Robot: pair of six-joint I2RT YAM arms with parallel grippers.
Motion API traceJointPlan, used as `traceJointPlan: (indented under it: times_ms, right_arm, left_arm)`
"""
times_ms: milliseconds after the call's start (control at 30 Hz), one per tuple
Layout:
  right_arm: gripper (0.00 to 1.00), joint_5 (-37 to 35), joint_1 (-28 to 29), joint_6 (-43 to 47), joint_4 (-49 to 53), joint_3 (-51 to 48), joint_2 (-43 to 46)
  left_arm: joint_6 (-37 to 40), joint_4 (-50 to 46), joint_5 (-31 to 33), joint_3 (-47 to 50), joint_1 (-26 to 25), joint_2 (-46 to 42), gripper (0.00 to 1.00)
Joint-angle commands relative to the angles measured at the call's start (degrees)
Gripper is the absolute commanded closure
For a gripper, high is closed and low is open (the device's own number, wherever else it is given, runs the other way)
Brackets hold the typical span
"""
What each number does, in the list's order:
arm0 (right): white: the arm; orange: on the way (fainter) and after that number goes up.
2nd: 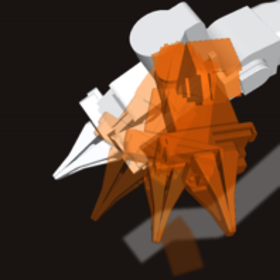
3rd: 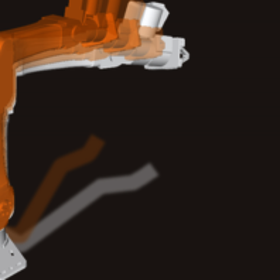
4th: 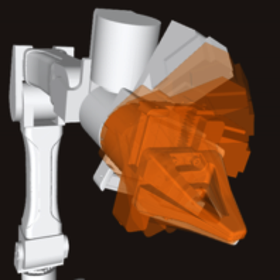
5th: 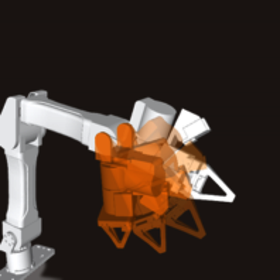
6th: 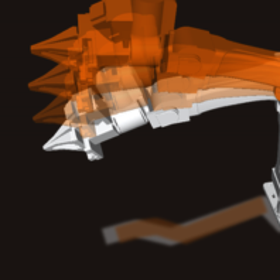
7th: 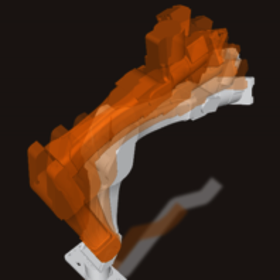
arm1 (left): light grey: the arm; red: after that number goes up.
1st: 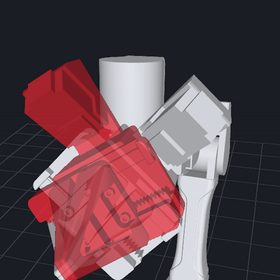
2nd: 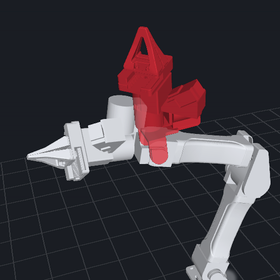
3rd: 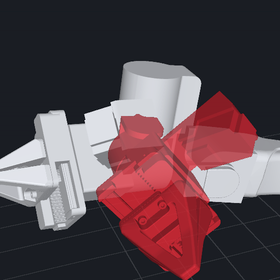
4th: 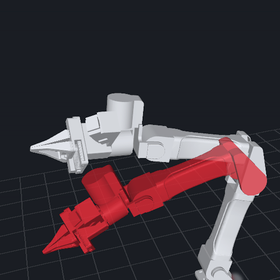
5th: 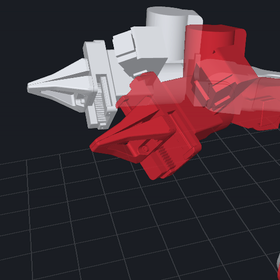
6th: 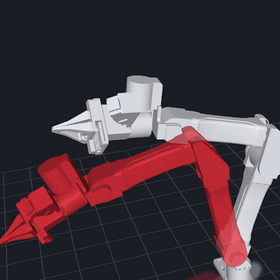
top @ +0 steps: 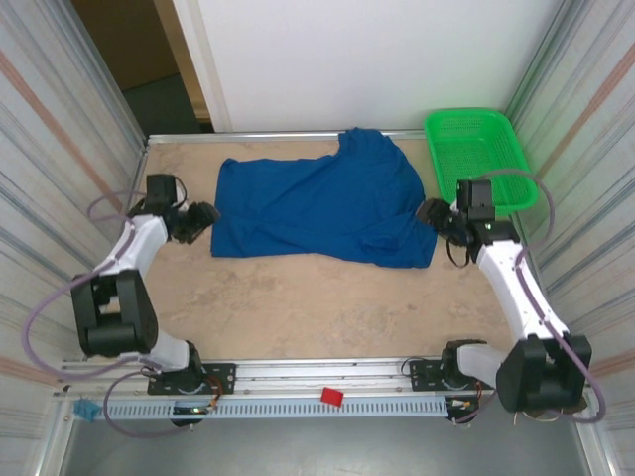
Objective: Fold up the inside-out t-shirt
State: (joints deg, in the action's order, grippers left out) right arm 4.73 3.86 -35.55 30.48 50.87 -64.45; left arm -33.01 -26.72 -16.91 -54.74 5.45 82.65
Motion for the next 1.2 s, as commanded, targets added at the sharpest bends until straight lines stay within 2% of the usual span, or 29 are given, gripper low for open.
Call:
traceJointPlan:
  times_ms: [0, 133, 400, 500, 600, 700, 733, 767, 800, 833, 967, 1167]
  right_arm:
    - [0.38, -1.3, 0.3, -1.5, 3.1, -6.3, 1.2]
    - [0.38, 1.2, 0.5, -1.3, -0.9, -9.4, -1.8]
    - [0.4, 1.6, 3.2, 1.0, -4.7, -6.0, -12.6]
    - [0.45, 1.0, 4.0, 1.2, -5.6, -5.3, -16.0]
    - [0.58, 0.7, 4.1, 1.0, -6.2, -5.3, -17.6]
    - [0.84, -0.1, 4.1, 0.7, -6.4, -5.8, -17.7]
    - [0.97, -0.2, 4.0, 0.7, -6.4, -5.9, -17.6]
    - [1.0, -0.3, 4.0, 0.7, -6.2, -6.1, -17.3]
    - [1.0, -0.4, 3.9, 0.7, -5.9, -6.3, -17.0]
    - [1.0, -0.7, 3.7, 0.6, -5.2, -6.5, -16.2]
    - [1.0, -1.8, 3.2, -0.3, -0.7, -7.5, -10.8]
    - [1.0, -2.3, 2.8, -3.6, 6.3, -11.1, 0.4]
  left_arm:
    - [-2.6, 1.1, -0.1, 6.1, -0.5, -2.1, 0.47]
    - [-2.2, 2.4, -0.1, 7.9, -0.7, 0.0, 0.47]
    - [0.3, 1.4, 2.3, 3.7, -2.3, 7.0, 0.47]
    - [0.5, 1.6, 3.0, 3.1, -2.4, 8.7, 0.48]
    - [0.7, 1.9, 3.5, 2.3, -2.4, 10.3, 0.51]
    - [1.5, 1.8, 4.2, 1.1, -2.4, 12.4, 0.59]
    - [1.9, 1.8, 4.3, 0.6, -2.4, 13.3, 0.7]
    - [2.3, 1.6, 4.4, 0.1, -2.4, 14.0, 0.83]
    - [2.7, 1.1, 4.5, -0.3, -2.4, 14.5, 0.95]
    - [3.1, 0.7, 4.6, -0.5, -2.4, 14.7, 1.0]
    - [3.1, -0.1, 4.2, 2.0, -2.4, 10.3, 1.0]
    - [-1.6, -2.1, 4.0, 12.1, -2.3, -3.9, 1.0]
